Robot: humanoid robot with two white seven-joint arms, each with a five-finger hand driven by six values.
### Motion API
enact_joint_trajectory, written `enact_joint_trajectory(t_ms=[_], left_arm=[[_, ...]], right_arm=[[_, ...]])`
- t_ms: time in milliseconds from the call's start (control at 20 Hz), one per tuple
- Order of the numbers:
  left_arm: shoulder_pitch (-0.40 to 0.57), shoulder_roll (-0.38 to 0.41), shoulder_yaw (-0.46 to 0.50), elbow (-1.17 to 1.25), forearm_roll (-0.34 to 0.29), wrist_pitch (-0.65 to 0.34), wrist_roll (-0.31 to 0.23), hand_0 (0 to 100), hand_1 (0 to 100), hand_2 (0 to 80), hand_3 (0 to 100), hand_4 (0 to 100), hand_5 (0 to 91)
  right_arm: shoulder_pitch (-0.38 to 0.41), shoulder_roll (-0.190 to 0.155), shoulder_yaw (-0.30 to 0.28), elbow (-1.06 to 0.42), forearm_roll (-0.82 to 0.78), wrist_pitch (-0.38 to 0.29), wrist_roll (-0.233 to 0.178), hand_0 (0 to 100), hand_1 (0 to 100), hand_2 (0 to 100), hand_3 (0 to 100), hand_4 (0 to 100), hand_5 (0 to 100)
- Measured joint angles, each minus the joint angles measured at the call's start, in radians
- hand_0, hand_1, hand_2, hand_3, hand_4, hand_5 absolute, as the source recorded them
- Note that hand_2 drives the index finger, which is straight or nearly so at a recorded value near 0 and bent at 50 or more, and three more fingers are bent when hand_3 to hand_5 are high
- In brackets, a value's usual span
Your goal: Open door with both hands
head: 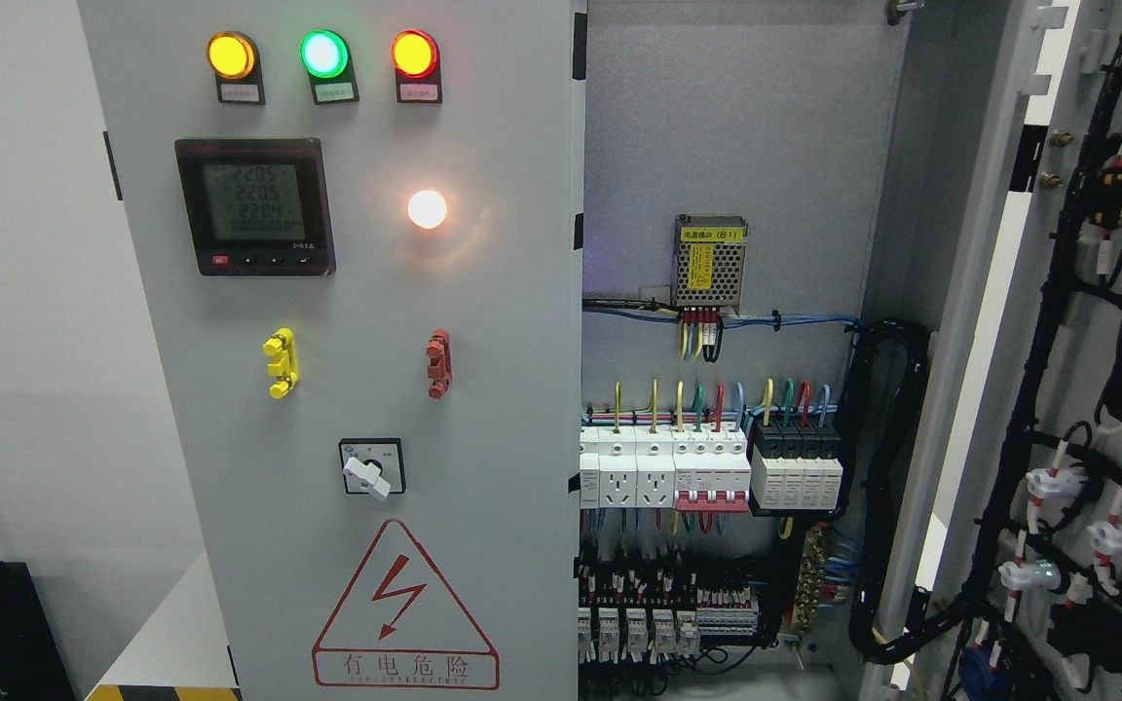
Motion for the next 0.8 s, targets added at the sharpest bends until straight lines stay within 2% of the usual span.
enact_joint_trajectory(t_ms=[200, 450, 801], left_arm=[[0.000, -0.001, -0.005, 0.002, 0.000, 0.000, 0.000, 12, 39, 0.0, 0, 0, 0.0], [0.000, -0.003, -0.009, 0.002, 0.000, 0.000, 0.000, 12, 39, 0.0, 0, 0, 0.0], [-0.001, -0.004, -0.012, 0.002, 0.000, -0.001, 0.000, 12, 39, 0.0, 0, 0, 0.0]], right_arm=[[-0.027, -0.008, 0.011, -0.090, 0.000, -0.017, -0.003, 12, 39, 0, 0, 0, 0], [-0.148, -0.010, 0.021, -0.162, 0.000, -0.004, -0.004, 12, 39, 0, 0, 0, 0], [-0.385, 0.008, 0.030, -0.215, 0.000, 0.240, -0.009, 12, 39, 0, 0, 0, 0]])
